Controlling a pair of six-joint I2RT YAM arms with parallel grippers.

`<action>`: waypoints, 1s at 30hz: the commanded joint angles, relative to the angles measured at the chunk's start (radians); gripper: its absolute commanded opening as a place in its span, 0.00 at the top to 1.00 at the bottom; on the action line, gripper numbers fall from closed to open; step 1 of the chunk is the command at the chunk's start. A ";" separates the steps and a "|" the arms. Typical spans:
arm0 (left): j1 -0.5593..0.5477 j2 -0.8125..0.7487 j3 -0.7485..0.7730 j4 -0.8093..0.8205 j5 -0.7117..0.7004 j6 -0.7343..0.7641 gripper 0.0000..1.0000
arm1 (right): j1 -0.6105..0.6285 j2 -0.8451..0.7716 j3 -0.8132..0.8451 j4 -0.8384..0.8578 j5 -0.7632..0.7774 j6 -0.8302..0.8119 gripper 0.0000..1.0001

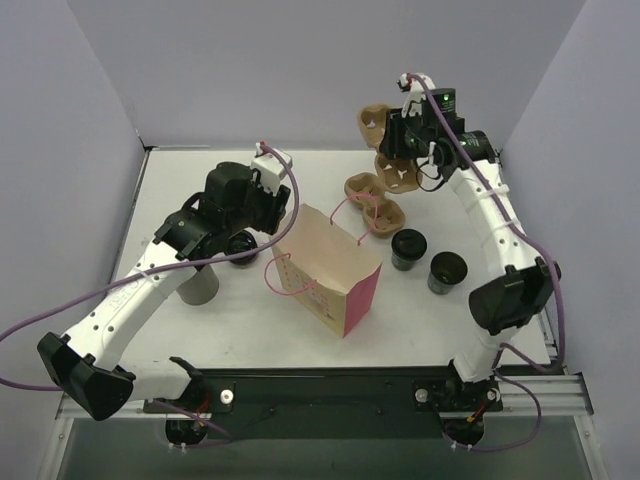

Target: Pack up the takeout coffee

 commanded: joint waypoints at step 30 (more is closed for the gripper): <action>0.155 -0.163 -0.124 0.071 0.202 -0.225 0.36 | 0.548 -0.456 -0.265 -0.055 0.089 0.127 0.69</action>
